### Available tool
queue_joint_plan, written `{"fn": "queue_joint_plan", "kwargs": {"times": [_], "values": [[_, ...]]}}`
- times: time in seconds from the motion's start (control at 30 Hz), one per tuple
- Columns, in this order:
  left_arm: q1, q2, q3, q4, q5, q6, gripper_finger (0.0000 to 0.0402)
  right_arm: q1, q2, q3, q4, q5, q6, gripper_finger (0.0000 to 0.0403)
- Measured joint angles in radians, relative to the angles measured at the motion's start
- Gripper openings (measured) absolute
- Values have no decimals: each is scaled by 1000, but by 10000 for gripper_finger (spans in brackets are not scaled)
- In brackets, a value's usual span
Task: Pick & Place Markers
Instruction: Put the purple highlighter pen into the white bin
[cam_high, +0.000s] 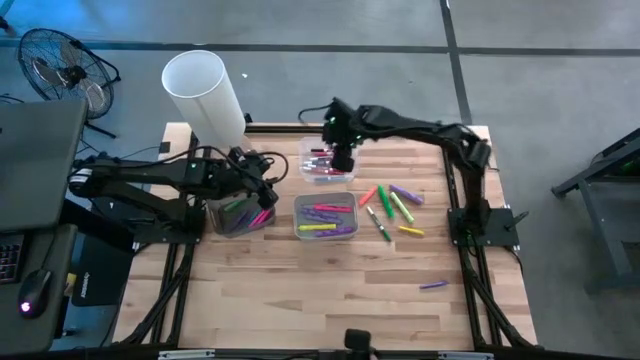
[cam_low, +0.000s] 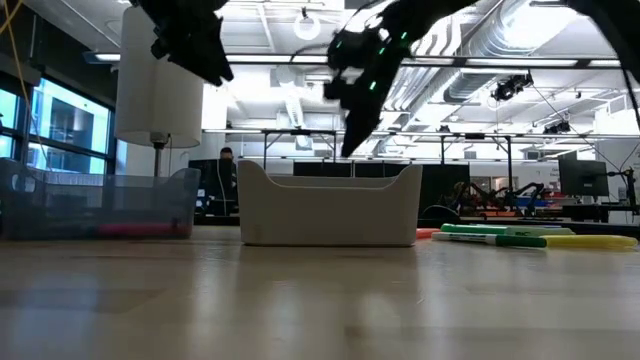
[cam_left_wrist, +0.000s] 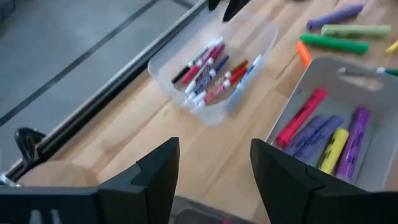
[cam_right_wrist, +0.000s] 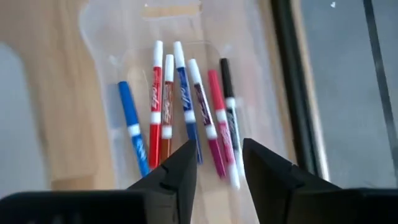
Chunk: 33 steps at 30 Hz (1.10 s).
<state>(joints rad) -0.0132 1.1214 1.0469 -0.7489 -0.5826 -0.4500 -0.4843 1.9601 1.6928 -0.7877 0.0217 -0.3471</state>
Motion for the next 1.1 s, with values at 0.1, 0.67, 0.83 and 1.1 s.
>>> {"fn": "queue_joint_plan", "kwargs": {"times": [0.1,0.67,0.83,1.1], "values": [[0,17,3,13,-2,0,194,-24,-93,-7,-83,-41,39,120],[0,17,1,6,-12,0,194,-46,-681,-748,-228,120,405,121],[0,17,1,8,-12,19,194,-24,-696,-906,-160,78,426,121],[0,17,1,26,-12,26,194,-3,-679,-962,-74,57,468,121]]}}
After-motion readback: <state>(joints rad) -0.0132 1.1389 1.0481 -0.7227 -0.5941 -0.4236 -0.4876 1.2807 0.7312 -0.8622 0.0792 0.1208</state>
